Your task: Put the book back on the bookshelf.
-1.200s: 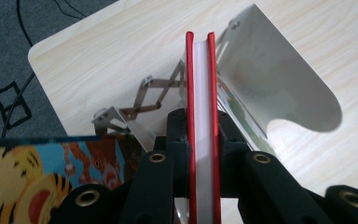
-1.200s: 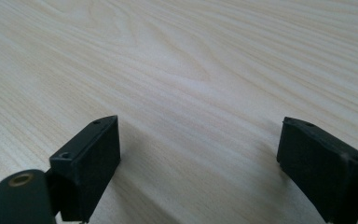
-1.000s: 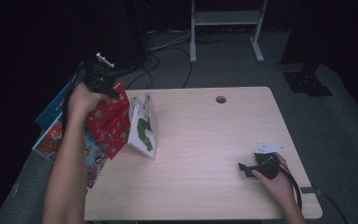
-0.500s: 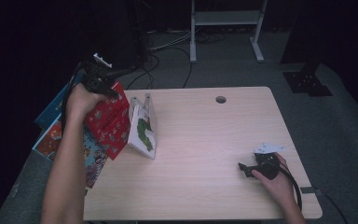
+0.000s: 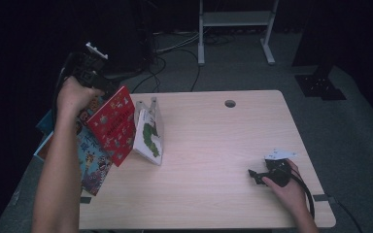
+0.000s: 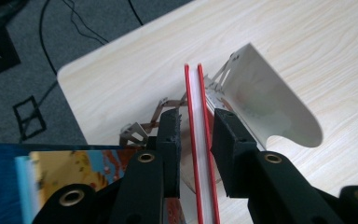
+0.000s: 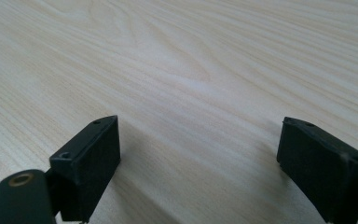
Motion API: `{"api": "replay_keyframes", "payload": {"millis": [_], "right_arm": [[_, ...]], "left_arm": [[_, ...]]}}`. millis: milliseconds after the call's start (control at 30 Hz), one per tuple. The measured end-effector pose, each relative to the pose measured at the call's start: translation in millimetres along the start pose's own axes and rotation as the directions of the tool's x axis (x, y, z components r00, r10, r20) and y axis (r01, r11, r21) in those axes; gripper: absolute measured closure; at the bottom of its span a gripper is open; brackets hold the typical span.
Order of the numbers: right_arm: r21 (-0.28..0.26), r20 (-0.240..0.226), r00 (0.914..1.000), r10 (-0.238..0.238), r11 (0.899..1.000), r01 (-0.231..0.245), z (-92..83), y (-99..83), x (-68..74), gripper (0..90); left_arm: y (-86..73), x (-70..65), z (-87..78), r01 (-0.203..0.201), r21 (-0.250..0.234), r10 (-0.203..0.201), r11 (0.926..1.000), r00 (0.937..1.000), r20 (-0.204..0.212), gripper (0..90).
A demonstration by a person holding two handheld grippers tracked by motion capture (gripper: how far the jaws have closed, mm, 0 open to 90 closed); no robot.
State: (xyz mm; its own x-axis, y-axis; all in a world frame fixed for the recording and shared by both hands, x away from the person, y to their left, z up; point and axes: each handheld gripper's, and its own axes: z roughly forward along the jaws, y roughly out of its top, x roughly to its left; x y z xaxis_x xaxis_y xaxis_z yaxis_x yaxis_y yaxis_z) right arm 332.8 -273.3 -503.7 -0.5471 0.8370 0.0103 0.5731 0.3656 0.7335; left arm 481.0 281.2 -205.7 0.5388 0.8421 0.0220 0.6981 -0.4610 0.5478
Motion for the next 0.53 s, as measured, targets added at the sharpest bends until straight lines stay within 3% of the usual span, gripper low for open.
{"api": "replay_keyframes", "payload": {"millis": [233,533], "right_arm": [[0.0,0.0,1.0,-0.002,1.0,0.002,0.0,0.0,-0.2,12.4],[0.0,0.0,1.0,-0.002,1.0,0.002,0.0,0.0,-0.2,12.3]], "left_arm": [[13.4,-9.0,-31.8,-0.026,-0.031,0.025,0.9992,0.9992,-0.032,70.6],[16.2,-11.6,-31.1,-0.029,-0.022,0.028,0.9993,0.9992,-0.029,69.6]]}}
